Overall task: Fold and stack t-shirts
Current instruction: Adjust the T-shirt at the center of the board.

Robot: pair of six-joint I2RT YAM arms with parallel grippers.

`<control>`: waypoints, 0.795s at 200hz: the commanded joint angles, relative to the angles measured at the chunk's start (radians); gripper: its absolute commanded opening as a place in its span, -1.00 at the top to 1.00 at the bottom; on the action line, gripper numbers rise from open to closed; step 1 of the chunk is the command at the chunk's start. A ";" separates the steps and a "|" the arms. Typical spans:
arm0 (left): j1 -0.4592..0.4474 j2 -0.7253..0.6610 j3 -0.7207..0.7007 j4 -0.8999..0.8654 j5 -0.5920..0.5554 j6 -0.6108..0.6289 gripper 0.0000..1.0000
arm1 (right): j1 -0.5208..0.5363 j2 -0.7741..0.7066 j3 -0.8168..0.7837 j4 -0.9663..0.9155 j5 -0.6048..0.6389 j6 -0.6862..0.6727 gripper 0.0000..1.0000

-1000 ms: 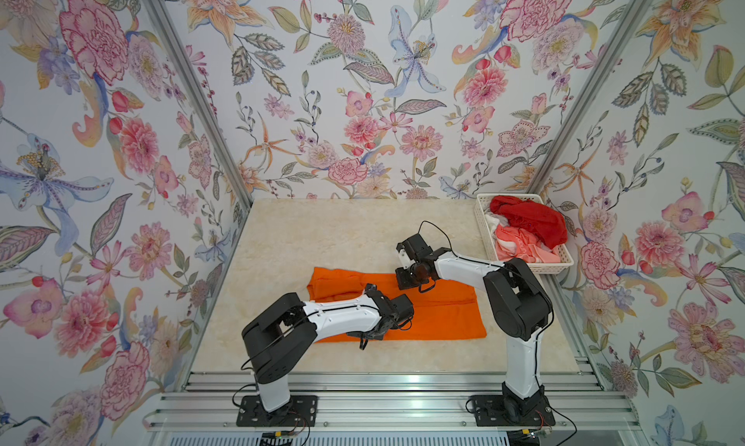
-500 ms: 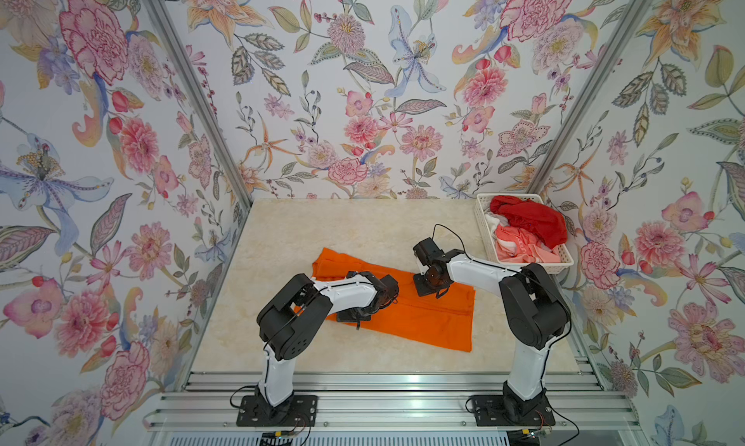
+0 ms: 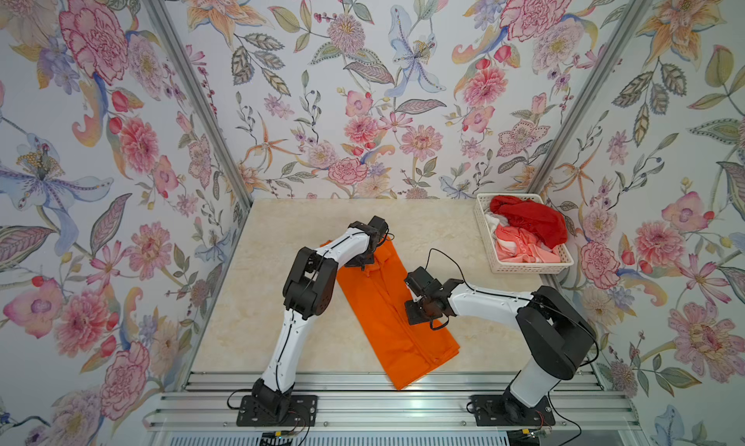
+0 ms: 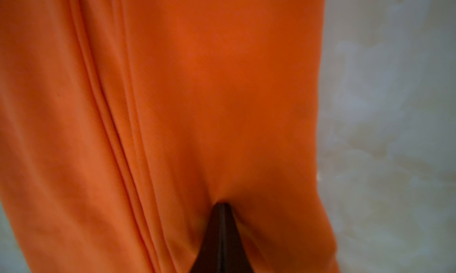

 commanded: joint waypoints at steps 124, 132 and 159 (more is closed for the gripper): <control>-0.214 -0.506 -0.357 0.083 -0.017 0.120 1.00 | -0.389 0.266 0.463 0.159 -0.347 -0.111 1.00; -0.229 -0.532 -0.405 0.109 0.002 0.104 1.00 | -0.394 0.340 0.528 0.159 -0.389 -0.117 1.00; -0.244 -0.633 -0.623 0.244 0.121 0.025 1.00 | -0.392 0.508 0.718 0.116 -0.489 -0.129 1.00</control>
